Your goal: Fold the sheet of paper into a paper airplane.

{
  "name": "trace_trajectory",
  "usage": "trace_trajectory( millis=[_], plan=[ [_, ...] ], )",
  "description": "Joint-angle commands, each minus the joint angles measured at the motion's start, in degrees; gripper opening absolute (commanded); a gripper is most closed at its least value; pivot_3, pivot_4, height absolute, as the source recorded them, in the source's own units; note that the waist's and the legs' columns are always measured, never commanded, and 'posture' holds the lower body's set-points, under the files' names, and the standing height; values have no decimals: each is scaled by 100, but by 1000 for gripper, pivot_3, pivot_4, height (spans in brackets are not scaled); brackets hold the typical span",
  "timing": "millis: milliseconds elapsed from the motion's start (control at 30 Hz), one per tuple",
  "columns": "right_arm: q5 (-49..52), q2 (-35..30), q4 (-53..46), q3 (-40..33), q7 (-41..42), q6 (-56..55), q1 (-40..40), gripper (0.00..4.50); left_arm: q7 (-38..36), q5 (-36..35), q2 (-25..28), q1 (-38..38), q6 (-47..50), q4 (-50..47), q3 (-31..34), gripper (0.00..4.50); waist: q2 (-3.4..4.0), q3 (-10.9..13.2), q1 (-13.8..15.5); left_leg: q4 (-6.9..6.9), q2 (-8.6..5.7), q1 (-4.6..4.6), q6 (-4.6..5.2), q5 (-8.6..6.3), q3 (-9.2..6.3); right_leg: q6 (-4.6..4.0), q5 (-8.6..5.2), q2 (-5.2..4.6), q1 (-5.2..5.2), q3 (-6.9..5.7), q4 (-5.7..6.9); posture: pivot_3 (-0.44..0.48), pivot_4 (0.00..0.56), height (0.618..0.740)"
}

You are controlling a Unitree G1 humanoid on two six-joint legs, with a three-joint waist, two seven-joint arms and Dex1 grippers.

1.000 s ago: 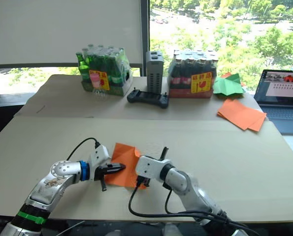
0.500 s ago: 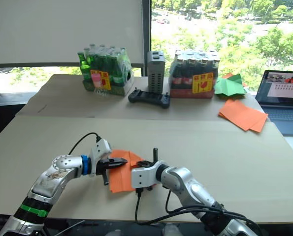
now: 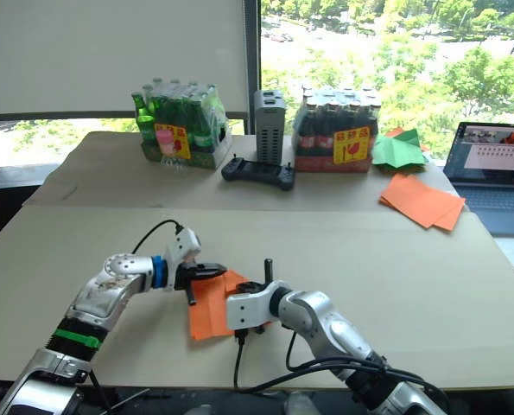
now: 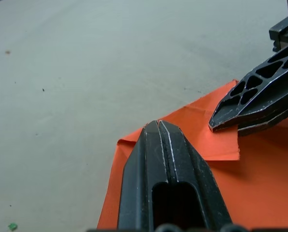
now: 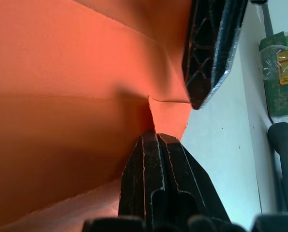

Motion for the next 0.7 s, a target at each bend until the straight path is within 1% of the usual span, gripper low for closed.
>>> trace_trajectory(
  millis=[33, 300, 700],
  plan=[
    [-12, 51, -27, -64, 68, -66, 26, 33, 7, 369, 39, -173, -464, 242, -170, 0, 0, 0, 9, 0, 0, 0, 0, 0, 0, 0, 0, 0, 0, 0, 0, 0, 150, 733],
    [-32, 73, -73, -102, 117, -58, 24, 33, 69, 481, -177, -383, -562, 443, -133, 0, 0, 0, 22, 2, 0, 1, 0, 0, 0, 0, 0, 0, 2, 0, 1, 0, 150, 733],
    [-89, 147, -134, -127, 170, -72, 20, 33, 87, 962, -212, -444, -735, 784, -433, 0, -1, -2, 32, 2, -1, 15, 0, 0, 0, 0, 0, -1, 16, 0, 1, 0, 150, 733]
  ],
)
